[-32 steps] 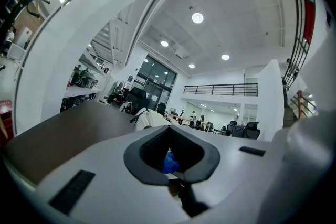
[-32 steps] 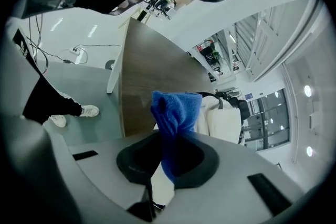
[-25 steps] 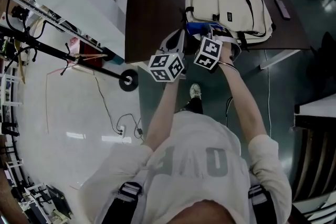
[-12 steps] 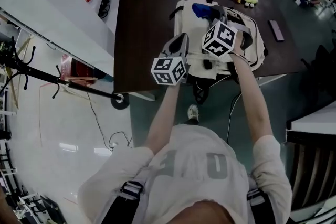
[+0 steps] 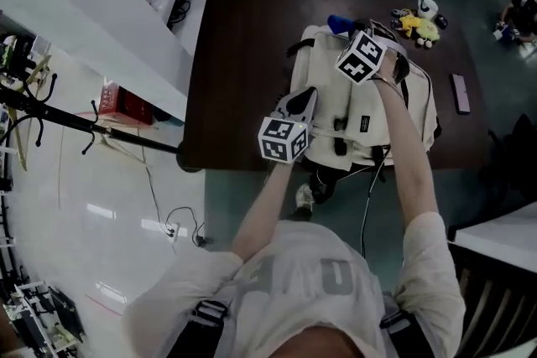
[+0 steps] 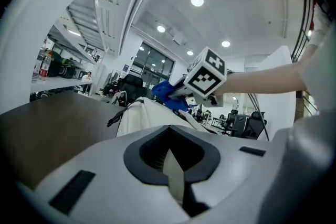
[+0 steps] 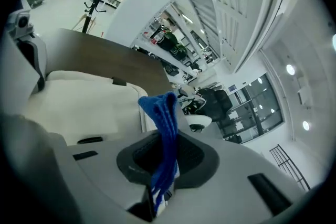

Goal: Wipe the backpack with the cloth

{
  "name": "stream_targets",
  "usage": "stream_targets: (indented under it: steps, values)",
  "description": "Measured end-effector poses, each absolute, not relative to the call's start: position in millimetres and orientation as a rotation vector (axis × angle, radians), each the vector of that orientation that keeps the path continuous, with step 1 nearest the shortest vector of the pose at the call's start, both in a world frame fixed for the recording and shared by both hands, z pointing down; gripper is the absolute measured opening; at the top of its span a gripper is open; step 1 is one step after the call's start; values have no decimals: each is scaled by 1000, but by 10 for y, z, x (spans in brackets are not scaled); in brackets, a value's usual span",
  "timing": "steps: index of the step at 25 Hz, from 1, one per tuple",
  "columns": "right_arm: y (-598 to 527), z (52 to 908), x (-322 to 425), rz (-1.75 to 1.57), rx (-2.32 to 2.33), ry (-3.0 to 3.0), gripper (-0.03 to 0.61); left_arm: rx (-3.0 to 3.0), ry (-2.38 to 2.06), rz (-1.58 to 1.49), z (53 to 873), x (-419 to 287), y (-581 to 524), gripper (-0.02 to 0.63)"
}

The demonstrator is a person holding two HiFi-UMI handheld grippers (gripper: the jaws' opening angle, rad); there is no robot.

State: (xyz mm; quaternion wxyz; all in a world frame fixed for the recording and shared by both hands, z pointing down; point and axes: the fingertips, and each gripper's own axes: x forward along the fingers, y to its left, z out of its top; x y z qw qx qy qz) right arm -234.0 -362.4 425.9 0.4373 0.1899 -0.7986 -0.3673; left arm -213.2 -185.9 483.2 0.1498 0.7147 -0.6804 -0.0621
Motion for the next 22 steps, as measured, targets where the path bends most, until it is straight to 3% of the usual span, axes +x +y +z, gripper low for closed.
stream_targets:
  steps: [10,22]
  values:
    - [-3681,4785,-2544,-916,370,-1893,41,2015,-1949,-258,4874,-2195,-1862,5]
    - [-3072,4734,-2344,-1077,311,-1820,41,2002,-1986,-269,4841,-2247,-1838,5]
